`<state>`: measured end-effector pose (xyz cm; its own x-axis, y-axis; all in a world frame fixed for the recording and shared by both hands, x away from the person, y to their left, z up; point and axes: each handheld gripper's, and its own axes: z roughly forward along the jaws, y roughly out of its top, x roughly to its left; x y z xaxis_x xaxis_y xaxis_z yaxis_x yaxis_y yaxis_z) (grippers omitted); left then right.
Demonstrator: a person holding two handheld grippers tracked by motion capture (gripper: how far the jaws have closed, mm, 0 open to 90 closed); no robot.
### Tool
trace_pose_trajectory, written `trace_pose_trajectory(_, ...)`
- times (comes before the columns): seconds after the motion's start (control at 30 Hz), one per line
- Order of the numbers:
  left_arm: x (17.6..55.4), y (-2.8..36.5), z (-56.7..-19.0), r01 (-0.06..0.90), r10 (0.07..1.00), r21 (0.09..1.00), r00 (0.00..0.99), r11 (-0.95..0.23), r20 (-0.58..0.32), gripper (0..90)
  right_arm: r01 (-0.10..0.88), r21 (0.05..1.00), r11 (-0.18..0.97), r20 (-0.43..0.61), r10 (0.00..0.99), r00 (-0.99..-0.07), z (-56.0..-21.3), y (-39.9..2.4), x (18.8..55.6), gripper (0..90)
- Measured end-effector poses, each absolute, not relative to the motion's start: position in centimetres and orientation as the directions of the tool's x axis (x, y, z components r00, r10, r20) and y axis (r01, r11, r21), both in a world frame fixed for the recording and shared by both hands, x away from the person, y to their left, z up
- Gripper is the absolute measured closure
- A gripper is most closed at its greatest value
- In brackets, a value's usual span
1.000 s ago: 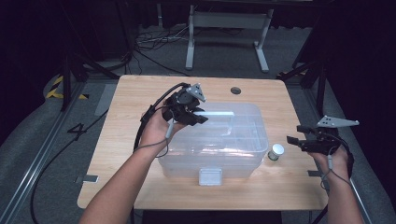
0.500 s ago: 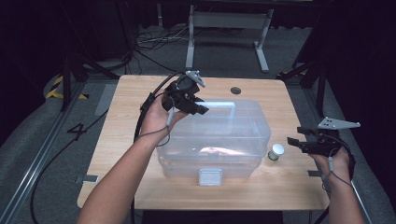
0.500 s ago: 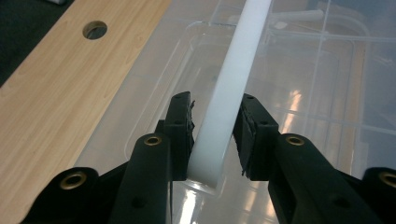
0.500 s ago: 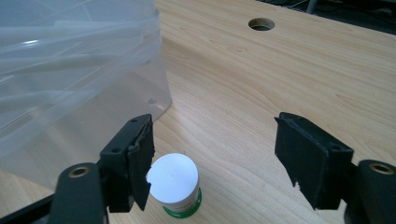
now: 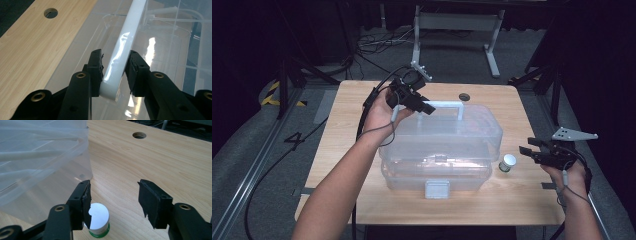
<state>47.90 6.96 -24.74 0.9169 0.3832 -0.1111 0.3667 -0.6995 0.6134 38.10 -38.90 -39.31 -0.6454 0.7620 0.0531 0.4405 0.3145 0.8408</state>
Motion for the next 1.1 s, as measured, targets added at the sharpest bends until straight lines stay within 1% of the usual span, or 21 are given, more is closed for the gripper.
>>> trace_pose_trajectory(0.1,48.4,6.9,-24.6,0.376,0.381,0.605,0.916,-0.702,-0.126,68.1,0.436,0.842,0.319,0.055,0.752,-0.657,-39.3,-38.9,37.9,48.3)
trace_pose_trajectory(0.3,49.3,6.9,-24.3,0.397,0.383,0.589,0.911,-0.704,-0.156,67.9,0.396,0.851,0.345,0.037,0.713,-0.7,-39.4,-38.3,37.5,62.2)
trace_pose_trajectory(0.43,49.4,6.9,-24.3,0.404,0.387,0.585,0.908,-0.703,-0.162,67.8,0.413,0.843,0.345,0.059,0.703,-0.709,-39.5,-37.9,37.4,71.7)
trace_pose_trajectory(0.47,49.5,6.9,-24.2,0.404,0.385,0.583,0.908,-0.705,-0.163,67.8,0.413,0.843,0.345,0.059,0.703,-0.709,-39.5,-37.9,37.4,71.7)
trace_pose_trajectory(0.53,49.5,6.9,-24.2,0.407,0.386,0.581,0.907,-0.705,-0.167,67.8,0.423,0.838,0.343,0.08,0.69,-0.719,-39.5,-37.4,37.4,77.3)
trace_pose_trajectory(0.63,49.5,6.9,-24.2,0.408,0.386,0.578,0.907,-0.706,-0.168,67.7,0.409,0.855,0.318,0.124,0.641,-0.758,-39.5,-36.8,37.3,85.1)
trace_pose_trajectory(0.7,49.5,6.9,-24.2,0.409,0.387,0.578,0.907,-0.706,-0.167,67.6,0.398,0.868,0.298,0.147,0.611,-0.778,-39.5,-36.4,37.3,88.4)
trace_pose_trajectory(0.8,49.5,6.8,-24.2,0.409,0.387,0.577,0.907,-0.707,-0.168,67.6,0.381,0.874,0.302,0.142,0.591,-0.794,-39.4,-35.9,37.2,89.6)
trace_pose_trajectory(0.97,49.6,6.8,-24.2,0.413,0.388,0.574,0.905,-0.707,-0.173,67.6,0.335,0.901,0.274,0.146,0.536,-0.832,-39.5,-35.4,37.0,89.9)
trace_pose_trajectory(1.1,49.6,6.8,-24.1,0.415,0.389,0.57,0.904,-0.709,-0.174,67.6,0.312,0.905,0.29,0.129,0.512,-0.849,-39.4,-34.8,36.9,89.9)
